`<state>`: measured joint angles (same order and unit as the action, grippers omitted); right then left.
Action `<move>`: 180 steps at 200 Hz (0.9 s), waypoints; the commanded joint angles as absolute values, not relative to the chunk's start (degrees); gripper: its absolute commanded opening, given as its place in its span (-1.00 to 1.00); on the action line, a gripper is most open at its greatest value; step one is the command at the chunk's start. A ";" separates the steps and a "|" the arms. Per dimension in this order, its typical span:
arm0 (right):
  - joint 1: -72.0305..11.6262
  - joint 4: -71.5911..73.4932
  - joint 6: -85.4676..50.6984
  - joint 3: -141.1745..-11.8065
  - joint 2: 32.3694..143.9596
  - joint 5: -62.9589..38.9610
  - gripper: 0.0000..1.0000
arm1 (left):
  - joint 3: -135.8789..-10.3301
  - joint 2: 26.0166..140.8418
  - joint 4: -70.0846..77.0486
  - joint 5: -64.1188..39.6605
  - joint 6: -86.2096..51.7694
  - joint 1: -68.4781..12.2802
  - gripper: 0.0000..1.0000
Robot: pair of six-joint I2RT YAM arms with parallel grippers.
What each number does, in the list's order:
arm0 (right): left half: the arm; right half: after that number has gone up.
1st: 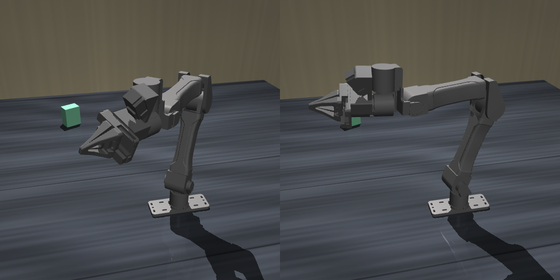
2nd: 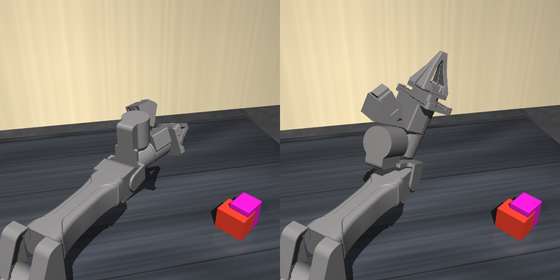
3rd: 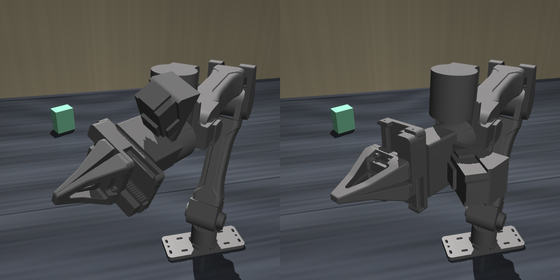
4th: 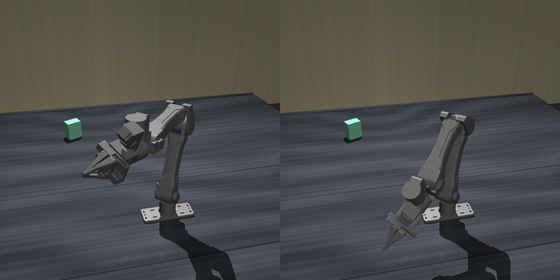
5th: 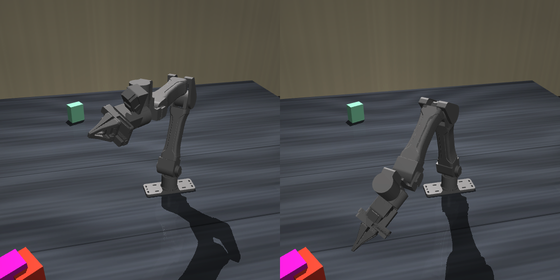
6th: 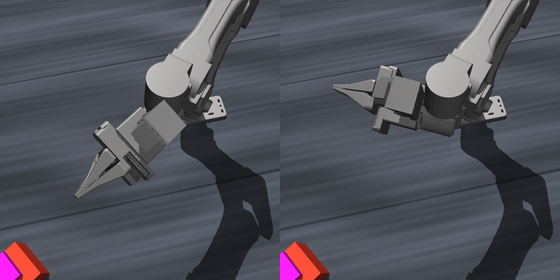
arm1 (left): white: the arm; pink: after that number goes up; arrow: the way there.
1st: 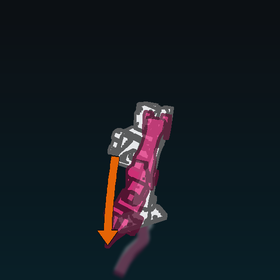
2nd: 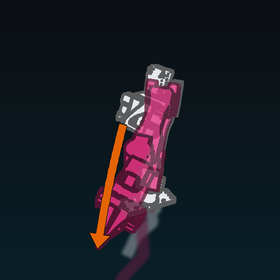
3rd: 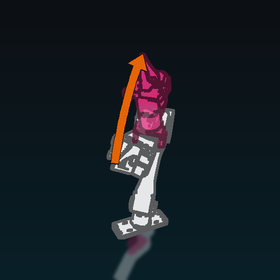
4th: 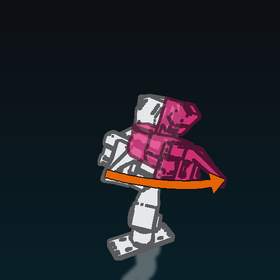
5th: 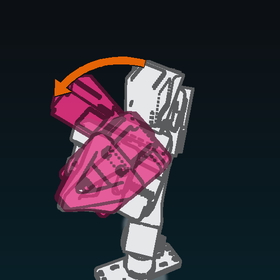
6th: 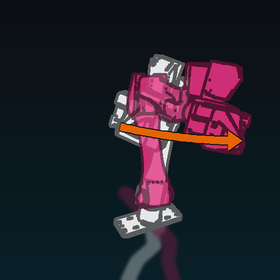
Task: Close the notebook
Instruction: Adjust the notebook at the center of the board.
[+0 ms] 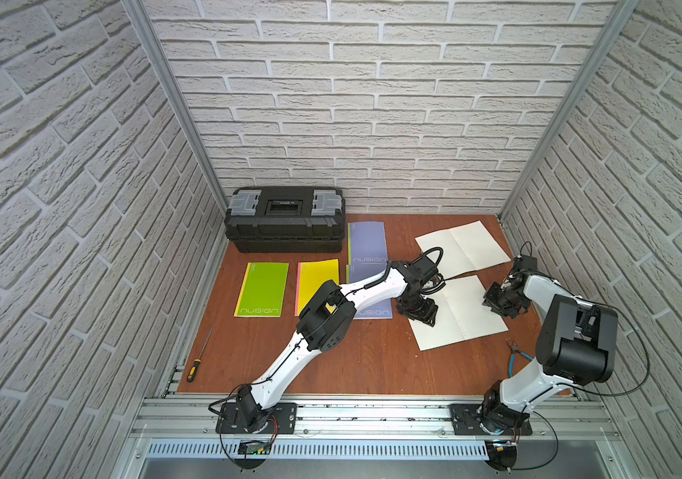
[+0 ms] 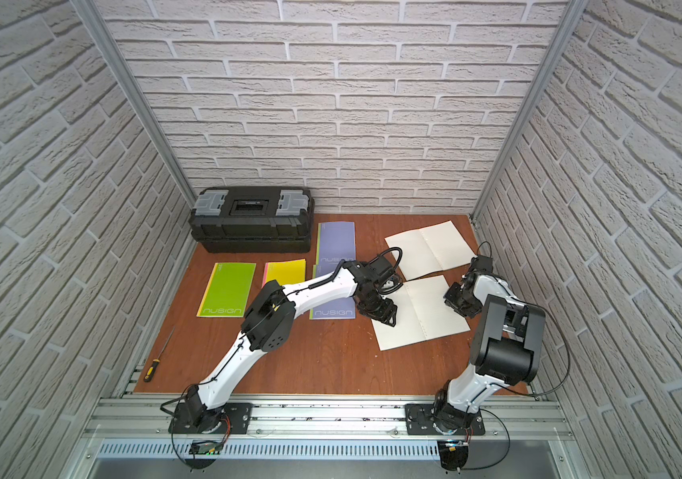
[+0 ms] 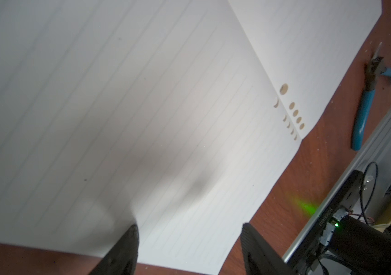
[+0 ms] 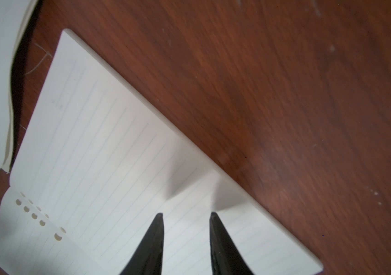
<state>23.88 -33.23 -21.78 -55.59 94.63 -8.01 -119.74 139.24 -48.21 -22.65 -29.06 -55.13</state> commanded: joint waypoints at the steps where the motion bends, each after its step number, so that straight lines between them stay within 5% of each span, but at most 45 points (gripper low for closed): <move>1: 24.47 -32.72 -21.03 -55.55 93.43 -8.27 -0.33 | -119.10 142.29 -52.71 -17.76 -27.13 -52.83 0.37; 180: 25.05 -31.65 -21.77 -53.66 90.70 -11.45 -0.32 | -113.30 133.74 -48.05 -14.54 -25.15 -49.36 0.45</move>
<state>24.86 -32.49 -21.80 -55.00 94.13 -10.39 -116.81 137.03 -47.31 -18.83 -25.30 -49.30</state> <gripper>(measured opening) 0.341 0.721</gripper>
